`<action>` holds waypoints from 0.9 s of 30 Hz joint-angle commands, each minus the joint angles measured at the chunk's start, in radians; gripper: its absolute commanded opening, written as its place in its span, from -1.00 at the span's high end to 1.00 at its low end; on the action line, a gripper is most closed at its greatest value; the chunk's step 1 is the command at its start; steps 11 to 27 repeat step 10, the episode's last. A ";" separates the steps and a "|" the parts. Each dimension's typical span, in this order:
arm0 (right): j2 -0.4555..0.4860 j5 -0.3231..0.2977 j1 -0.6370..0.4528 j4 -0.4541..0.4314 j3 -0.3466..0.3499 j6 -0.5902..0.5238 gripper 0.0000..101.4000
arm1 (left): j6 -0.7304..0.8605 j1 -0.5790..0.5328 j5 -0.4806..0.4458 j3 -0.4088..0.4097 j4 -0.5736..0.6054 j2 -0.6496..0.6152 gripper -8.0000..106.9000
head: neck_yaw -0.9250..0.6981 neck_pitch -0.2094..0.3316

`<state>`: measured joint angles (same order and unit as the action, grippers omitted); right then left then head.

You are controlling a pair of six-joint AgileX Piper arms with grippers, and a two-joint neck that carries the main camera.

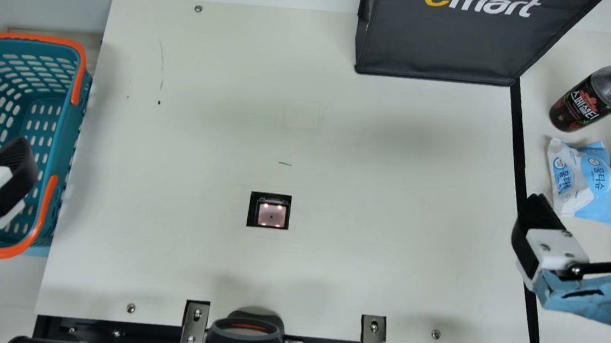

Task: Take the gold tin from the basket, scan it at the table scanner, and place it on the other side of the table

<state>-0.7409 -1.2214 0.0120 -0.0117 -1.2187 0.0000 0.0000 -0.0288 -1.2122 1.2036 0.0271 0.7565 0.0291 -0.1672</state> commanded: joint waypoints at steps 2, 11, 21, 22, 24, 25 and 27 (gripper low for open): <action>0.000 0.000 0.000 0.001 0.000 0.000 -0.87 | 0.000 0.000 0.000 0.000 0.000 0.000 -0.71 | -0.002 0.029; 0.000 -0.001 0.000 0.000 0.000 0.000 -0.87 | 0.000 0.000 0.000 0.000 0.000 0.000 -0.71 | -0.002 0.029; 0.000 -0.001 0.000 0.000 0.000 0.000 -0.87 | 0.000 0.000 0.000 0.000 0.000 0.000 -0.71 | -0.002 0.029; 0.000 -0.001 0.000 0.000 0.000 0.000 -0.87 | 0.000 0.000 0.000 0.000 0.000 0.000 -0.71 | -0.002 0.029; 0.000 -0.001 0.000 0.000 0.000 0.000 -0.87 | 0.000 0.000 0.000 0.000 0.000 0.000 -0.71 | -0.002 0.029; 0.000 -0.001 0.000 0.000 0.000 0.000 -0.87 | 0.000 0.000 0.000 0.000 0.000 0.000 -0.71 | -0.002 0.029; 0.000 -0.001 0.000 0.000 0.000 0.000 -0.87 | 0.000 0.000 0.000 0.000 0.000 0.000 -0.71 | -0.002 0.029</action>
